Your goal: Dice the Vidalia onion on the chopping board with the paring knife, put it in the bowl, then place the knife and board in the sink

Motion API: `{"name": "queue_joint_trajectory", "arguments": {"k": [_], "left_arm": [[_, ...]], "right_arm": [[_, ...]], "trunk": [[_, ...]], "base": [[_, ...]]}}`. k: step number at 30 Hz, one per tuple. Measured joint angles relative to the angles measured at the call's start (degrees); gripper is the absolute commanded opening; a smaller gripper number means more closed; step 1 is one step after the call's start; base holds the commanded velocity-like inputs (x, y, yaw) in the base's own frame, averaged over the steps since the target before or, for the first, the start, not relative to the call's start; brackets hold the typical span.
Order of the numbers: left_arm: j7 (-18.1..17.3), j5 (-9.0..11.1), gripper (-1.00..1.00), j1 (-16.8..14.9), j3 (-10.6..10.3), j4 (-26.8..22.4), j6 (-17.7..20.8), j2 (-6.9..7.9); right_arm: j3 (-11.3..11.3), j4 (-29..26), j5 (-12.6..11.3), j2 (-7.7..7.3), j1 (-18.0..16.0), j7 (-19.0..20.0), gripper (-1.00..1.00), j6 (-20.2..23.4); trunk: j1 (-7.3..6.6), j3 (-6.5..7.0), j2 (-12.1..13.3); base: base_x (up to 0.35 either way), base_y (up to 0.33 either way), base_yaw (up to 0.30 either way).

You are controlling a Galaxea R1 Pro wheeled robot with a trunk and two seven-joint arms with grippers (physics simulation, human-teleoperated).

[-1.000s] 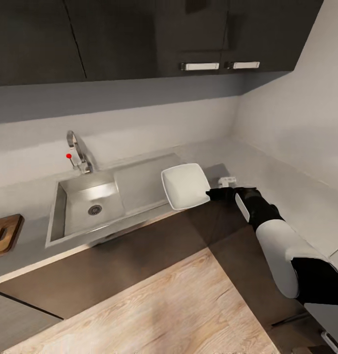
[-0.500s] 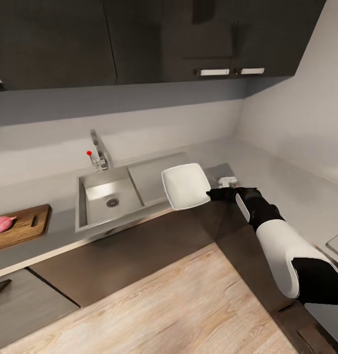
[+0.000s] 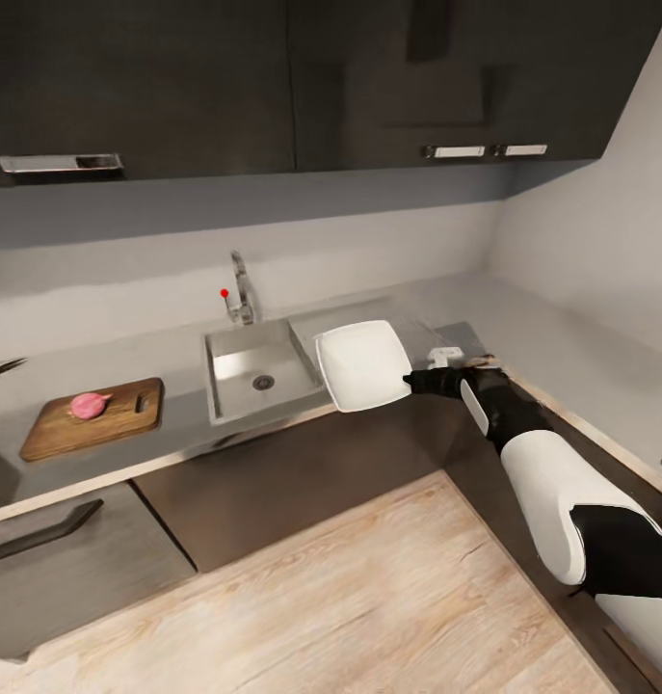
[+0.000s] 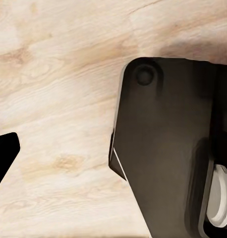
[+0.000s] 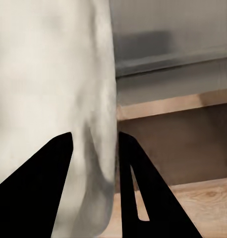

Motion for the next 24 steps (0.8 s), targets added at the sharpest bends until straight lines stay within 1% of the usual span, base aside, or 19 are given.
{"name": "queue_joint_trajectory", "arguments": {"k": [5, 10, 17, 24], "left_arm": [[-0.04, 0.00, 1.00, -0.01, 0.00, 0.00, 0.00, 0.00], [0.01, 0.04, 1.00, -0.01, 0.00, 0.00, 0.07, 0.02], [0.01, 0.05, 1.00, 0.00, 0.00, 0.00, 0.09, 0.04], [0.02, 0.05, 1.00, -0.02, 0.00, 0.00, 0.09, 0.04]], "right_arm": [[0.03, 0.00, -0.01, 0.02, 0.00, 0.00, -1.00, 0.00], [0.00, 0.00, 0.01, -0.04, 0.00, 0.00, -1.00, -0.01], [0.00, 0.00, 0.02, -0.09, 0.01, 0.00, -1.00, 0.00], [0.00, 0.00, 0.02, -0.09, 0.01, 0.00, -1.00, 0.00]], "trunk": [[0.00, 0.37, 0.00], [-0.01, 0.72, 0.00], [-0.02, 0.83, 0.00], [-0.02, 0.83, 0.00]], "base": [[-0.233, 0.233, 0.208], [-0.134, 0.270, 0.189], [-0.085, 0.287, 0.026], [-0.016, 0.289, 0.001]]}}
